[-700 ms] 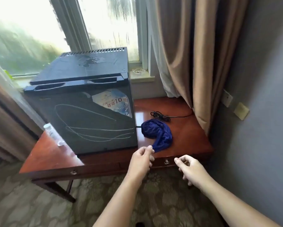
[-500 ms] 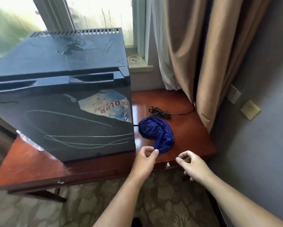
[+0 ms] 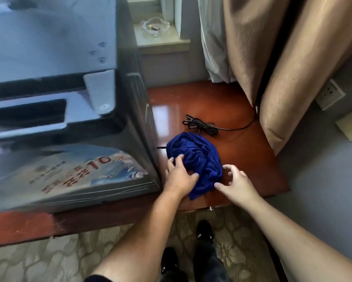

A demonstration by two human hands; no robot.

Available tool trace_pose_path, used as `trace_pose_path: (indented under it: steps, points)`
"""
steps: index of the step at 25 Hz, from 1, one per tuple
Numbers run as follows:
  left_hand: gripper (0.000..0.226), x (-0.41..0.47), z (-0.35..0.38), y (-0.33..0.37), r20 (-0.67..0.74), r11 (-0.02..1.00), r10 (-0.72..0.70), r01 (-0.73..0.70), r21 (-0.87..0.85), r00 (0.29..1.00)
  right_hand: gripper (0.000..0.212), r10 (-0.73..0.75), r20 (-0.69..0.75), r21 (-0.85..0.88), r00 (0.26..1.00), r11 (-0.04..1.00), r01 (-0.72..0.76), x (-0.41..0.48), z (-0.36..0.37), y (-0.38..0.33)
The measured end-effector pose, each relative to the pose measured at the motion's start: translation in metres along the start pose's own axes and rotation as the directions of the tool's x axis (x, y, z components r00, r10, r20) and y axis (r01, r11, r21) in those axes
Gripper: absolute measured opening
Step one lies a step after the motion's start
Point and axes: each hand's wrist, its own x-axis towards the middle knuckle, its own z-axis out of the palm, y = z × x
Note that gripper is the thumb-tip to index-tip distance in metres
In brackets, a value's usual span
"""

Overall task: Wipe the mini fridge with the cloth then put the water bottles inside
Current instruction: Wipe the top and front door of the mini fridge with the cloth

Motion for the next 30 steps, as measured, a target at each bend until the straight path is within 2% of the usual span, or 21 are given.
trace_pose_path:
  steps: [5, 7, 9, 11, 13, 15, 17, 21, 23, 26, 30]
  points:
    - [0.102, 0.060, -0.001, 0.022, -0.137, 0.974, -0.217, 0.205, -0.096, 0.967, 0.093, 0.132, 0.175, 0.173, 0.976, 0.971, -0.163, 0.057, 0.005, 0.008]
    - [0.110, 0.080, 0.000, 0.020, -0.135, 0.967, -0.250, 0.240, -0.091, 0.959, 0.108, 0.169, 0.236, 0.215, 0.957, 0.951, -0.221, 0.073, 0.017, 0.016]
    - [0.105, 0.093, -0.001, 0.015, -0.105, 0.958, -0.279, 0.270, -0.092, 0.955, 0.116, 0.188, 0.268, 0.261, 0.945, 0.930, -0.259, 0.088, 0.025, 0.017]
    - [0.081, 0.094, 0.002, 0.013, -0.070, 0.970, -0.238, 0.233, -0.075, 0.969, 0.097, 0.188, 0.318, 0.327, 0.929, 0.898, -0.294, 0.095, 0.026, 0.012]
    - [0.062, 0.084, 0.007, 0.015, -0.010, 0.980, -0.171, 0.169, -0.109, 0.985, 0.062, 0.183, 0.331, 0.425, 0.926, 0.847, -0.319, 0.093, 0.028, 0.003]
    - [0.054, 0.065, 0.014, 0.023, 0.057, 0.983, -0.071, 0.080, -0.168, 0.996, 0.040, 0.182, 0.254, 0.511, 0.950, 0.809, -0.291, 0.086, 0.029, -0.009]
    - [0.051, 0.041, 0.017, 0.035, 0.044, 0.984, 0.057, -0.049, -0.169, 0.997, 0.030, 0.172, 0.172, 0.604, 0.970, 0.759, -0.242, 0.072, 0.029, -0.021]
    - [0.054, -0.003, 0.003, 0.059, -0.058, 0.955, 0.281, -0.285, -0.084, 0.958, 0.026, 0.131, -0.026, 0.731, 0.991, 0.678, -0.070, 0.030, 0.011, -0.039]
    - [0.058, -0.027, -0.012, 0.069, -0.056, 0.906, 0.420, -0.422, -0.033, 0.906, 0.028, 0.088, -0.191, 0.720, 0.978, 0.689, 0.079, 0.002, -0.003, -0.050]
    - [0.069, -0.083, -0.042, 0.081, -0.066, 0.785, 0.620, -0.618, 0.041, 0.782, 0.030, 0.002, -0.481, 0.597, 0.877, 0.732, 0.327, -0.056, -0.022, -0.082]
    - [0.081, -0.180, -0.098, 0.087, -0.132, 0.583, 0.812, -0.804, 0.117, 0.569, 0.027, -0.117, -0.747, 0.464, 0.654, 0.613, 0.639, -0.148, -0.047, -0.133]
